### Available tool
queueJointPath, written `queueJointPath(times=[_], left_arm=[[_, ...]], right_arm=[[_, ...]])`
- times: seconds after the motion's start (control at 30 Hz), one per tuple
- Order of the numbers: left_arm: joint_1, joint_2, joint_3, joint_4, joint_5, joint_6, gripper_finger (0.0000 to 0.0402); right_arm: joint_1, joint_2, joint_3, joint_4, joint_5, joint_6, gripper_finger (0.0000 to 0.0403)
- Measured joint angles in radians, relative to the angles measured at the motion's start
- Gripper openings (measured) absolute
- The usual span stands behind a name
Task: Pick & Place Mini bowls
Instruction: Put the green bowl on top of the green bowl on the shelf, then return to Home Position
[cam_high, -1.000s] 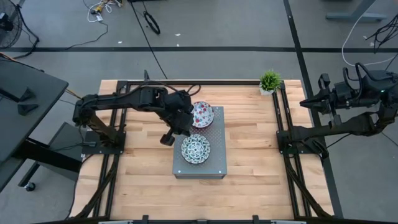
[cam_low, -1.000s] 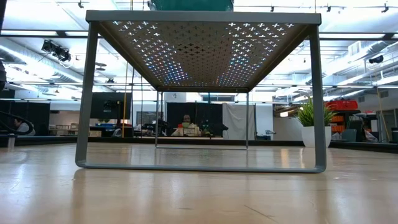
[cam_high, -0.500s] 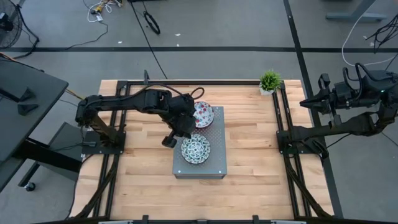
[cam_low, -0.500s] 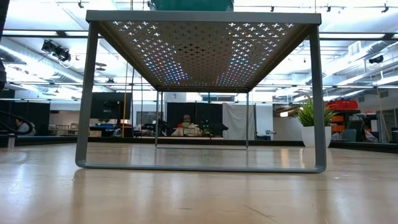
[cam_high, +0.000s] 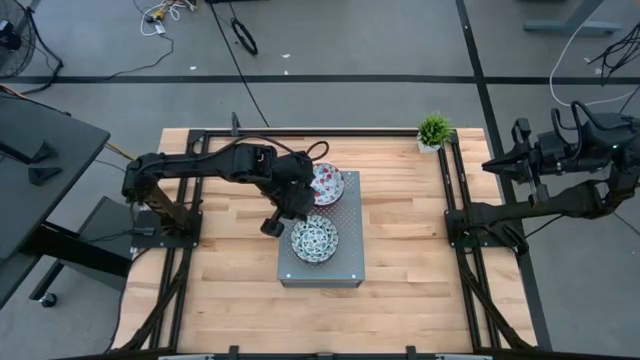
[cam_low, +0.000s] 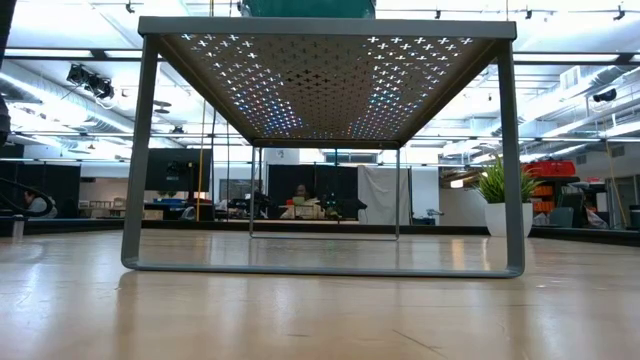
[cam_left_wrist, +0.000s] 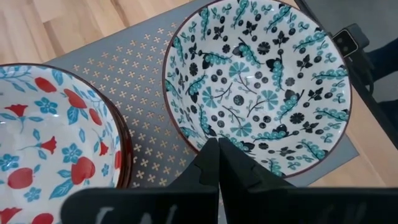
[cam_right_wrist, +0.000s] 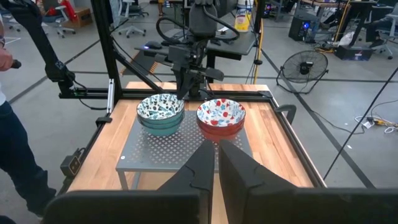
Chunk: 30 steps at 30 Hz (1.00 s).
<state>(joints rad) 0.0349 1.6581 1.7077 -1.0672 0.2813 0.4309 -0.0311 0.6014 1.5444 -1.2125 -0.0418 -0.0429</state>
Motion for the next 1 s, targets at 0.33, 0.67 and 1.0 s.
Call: queueJointPath(times=[0.33, 0.67, 1.0], left_arm=[[0.0, -0.003, 0.0, -0.002, -0.012, 0.0, 0.0], [-0.006, -0.088, 0.0, -0.006, -0.013, -0.087, 0.0], [-0.015, -0.196, 0.0, -0.031, -0.081, -0.187, 0.0]], right_arm=[[0.0, 0.0, 0.0, 0.0, 0.0, 0.0, 0.0029], [0.0, 0.0, 0.0, 0.0, 0.0, 0.0, 0.0029], [0.0, 0.0, 0.0, 0.0, 0.0, 0.0, 0.0029]])
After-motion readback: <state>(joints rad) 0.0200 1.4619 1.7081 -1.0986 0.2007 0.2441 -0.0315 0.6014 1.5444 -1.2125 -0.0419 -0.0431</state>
